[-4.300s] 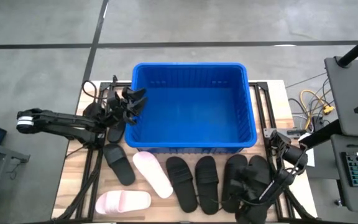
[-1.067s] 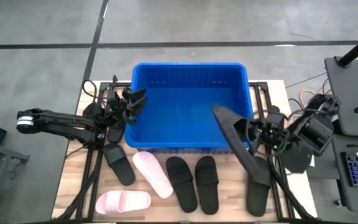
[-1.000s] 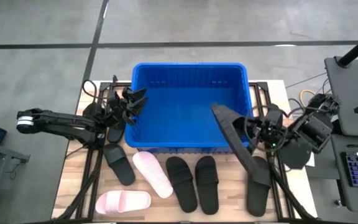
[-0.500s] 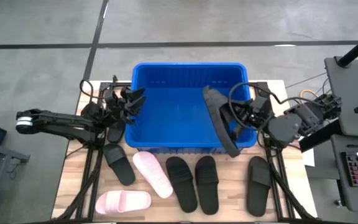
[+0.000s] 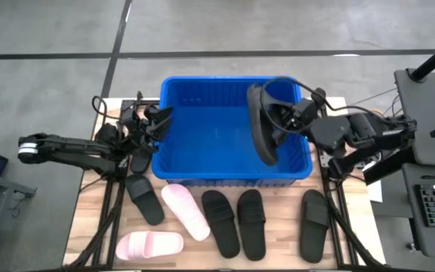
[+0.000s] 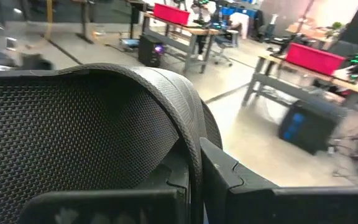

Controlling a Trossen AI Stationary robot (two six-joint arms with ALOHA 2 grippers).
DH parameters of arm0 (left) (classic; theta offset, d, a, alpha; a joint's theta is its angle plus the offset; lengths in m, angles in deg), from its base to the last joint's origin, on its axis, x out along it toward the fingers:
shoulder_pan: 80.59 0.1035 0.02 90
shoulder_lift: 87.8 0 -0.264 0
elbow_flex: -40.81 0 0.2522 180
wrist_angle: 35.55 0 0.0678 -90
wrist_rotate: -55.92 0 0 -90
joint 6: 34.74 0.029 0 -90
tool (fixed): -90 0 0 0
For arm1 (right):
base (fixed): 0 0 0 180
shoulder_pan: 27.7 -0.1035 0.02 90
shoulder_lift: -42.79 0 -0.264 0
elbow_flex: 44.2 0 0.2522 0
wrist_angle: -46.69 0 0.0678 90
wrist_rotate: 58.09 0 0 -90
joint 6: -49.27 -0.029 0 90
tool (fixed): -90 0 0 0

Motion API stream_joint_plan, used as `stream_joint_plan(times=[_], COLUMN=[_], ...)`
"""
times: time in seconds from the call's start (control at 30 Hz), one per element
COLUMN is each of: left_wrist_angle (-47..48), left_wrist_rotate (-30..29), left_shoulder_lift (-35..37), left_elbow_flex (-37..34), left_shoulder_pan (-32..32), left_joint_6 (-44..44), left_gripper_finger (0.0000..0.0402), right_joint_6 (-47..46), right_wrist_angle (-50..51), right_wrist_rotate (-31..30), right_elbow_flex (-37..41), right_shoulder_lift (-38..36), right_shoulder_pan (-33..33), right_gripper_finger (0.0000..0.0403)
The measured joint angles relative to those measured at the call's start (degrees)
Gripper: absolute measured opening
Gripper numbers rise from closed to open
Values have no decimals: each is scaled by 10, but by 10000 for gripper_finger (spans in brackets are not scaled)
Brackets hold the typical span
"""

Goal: Pick and place slides into bin
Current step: Put the black slide into the blue bin

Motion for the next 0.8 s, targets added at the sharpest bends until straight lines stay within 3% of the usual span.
stream_joint_plan(times=[0.2,0.47,0.8], left_wrist_angle=[-1,1,-1], left_wrist_rotate=[0,-2,-4], left_shoulder_lift=[-11,-18,-20], left_elbow_flex=[0,-1,-3], left_shoulder_pan=[0,0,0], left_joint_6=[0,0,0], left_gripper_finger=[246,246,246], right_joint_6=[80,157,285], right_wrist_angle=[6,18,84], right_wrist_rotate=[59,62,155], right_elbow_flex=[1,4,8], right_shoulder_lift=[0,17,50], right_shoulder_pan=[47,106,202], right_gripper_finger=[13,13,13])
